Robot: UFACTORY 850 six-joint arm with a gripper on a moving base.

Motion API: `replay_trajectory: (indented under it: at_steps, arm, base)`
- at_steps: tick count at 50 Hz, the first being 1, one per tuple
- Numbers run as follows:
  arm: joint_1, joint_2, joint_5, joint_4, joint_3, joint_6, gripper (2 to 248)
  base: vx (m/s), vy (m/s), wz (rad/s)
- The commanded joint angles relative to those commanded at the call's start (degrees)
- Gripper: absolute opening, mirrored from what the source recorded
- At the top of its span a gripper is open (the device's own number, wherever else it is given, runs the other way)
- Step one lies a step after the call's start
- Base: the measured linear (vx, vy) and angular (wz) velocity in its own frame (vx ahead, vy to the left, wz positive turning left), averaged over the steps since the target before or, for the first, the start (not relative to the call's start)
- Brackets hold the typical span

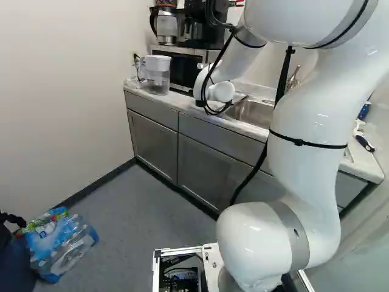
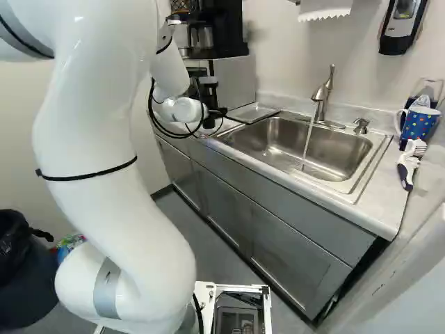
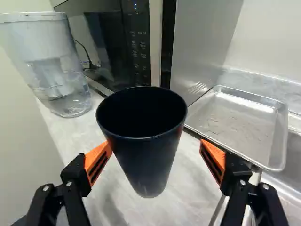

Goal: Rinse the cup and place it in the tray

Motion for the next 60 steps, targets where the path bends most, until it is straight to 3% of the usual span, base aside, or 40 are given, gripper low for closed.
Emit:
replay_trajectory:
  at_steps: [26, 27, 31, 32, 37, 38, 60]
  arm:
    - [0.4, -0.6, 0.0, 0.0, -0.7, 0.0, 246]
    - [0.4, -0.6, 0.0, 0.0, -0.7, 0.0, 210]
    - [0.4, -0.6, 0.0, 0.0, -0.7, 0.0, 210]
    - [0.4, -0.6, 0.0, 0.0, -0.7, 0.0, 172]
    - [0.4, -0.6, 0.0, 0.0, -0.7, 0.0, 172]
    - [0.4, -0.6, 0.0, 0.0, -0.7, 0.0, 134]
    - [-1.3, -1.4, 0.0, 0.0, -3.3, 0.0, 125]
  base:
    - [0.0, 0.0, 0.0]
    - [0.0, 0.0, 0.0]
    - [0.0, 0.0, 0.0]
    - [0.0, 0.0, 0.0]
    - [0.0, 0.0, 0.0]
    - [0.0, 0.0, 0.0]
    - [0.0, 0.0, 0.0]
